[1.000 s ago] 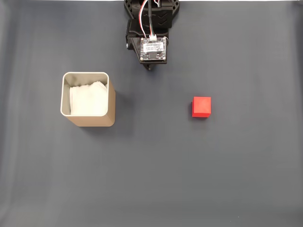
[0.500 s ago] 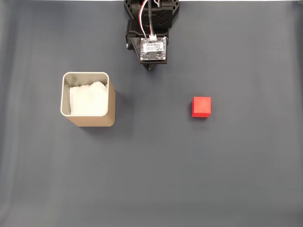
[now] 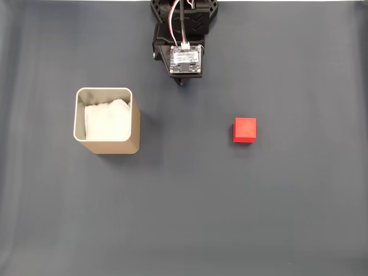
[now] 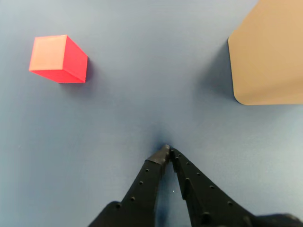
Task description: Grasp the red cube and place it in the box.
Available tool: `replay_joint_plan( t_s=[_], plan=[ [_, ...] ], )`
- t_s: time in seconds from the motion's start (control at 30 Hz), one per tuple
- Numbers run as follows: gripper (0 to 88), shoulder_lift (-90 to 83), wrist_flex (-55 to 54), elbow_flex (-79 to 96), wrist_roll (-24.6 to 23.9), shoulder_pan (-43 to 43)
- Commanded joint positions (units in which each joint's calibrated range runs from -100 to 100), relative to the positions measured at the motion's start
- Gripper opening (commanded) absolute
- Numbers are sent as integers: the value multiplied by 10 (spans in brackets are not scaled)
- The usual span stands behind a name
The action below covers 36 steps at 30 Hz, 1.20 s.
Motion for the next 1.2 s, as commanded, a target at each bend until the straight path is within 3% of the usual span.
replay_joint_plan(
  t_s=[0.0, 0.33, 0.9, 1.17],
  plan=[
    [5, -4, 9, 5, -1, 0],
    [2, -4, 3, 5, -5, 0],
    [2, -4, -214, -9, -20, 0],
    [2, 10, -249, -78, -23, -5]
  ],
)
